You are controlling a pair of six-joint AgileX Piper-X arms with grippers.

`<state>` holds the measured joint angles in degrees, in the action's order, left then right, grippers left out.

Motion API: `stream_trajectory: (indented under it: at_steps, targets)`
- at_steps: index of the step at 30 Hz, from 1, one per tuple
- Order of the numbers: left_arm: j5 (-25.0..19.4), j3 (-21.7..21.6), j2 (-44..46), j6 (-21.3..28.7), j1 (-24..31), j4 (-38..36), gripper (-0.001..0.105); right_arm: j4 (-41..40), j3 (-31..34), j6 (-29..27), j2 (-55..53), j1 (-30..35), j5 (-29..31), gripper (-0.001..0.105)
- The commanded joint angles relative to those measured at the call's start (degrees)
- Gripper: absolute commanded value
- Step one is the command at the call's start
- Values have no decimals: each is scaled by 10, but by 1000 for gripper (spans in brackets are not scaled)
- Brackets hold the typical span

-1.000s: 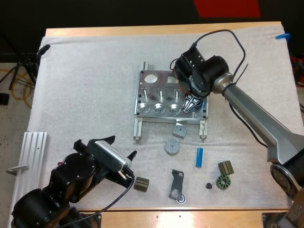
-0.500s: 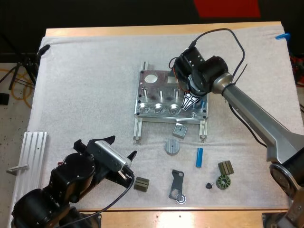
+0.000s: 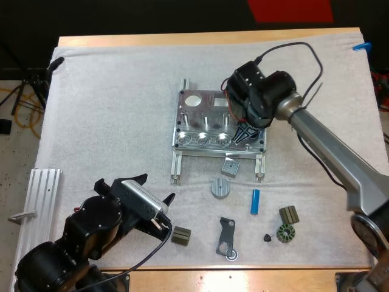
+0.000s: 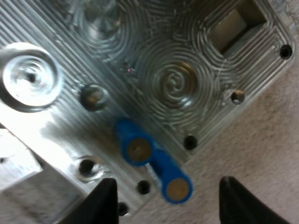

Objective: Load cells from right to left

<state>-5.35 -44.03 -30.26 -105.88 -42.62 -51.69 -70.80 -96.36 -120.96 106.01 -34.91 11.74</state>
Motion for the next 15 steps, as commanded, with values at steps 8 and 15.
stream_trajectory:
  at_steps: [8,15]
  targets:
    - [0,-5,3,0,-2,10,64,-58,1,42,-69,0,-46,48]
    - [0,-5,3,0,-2,10,64,-61,1,60,-93,0,-73,48]
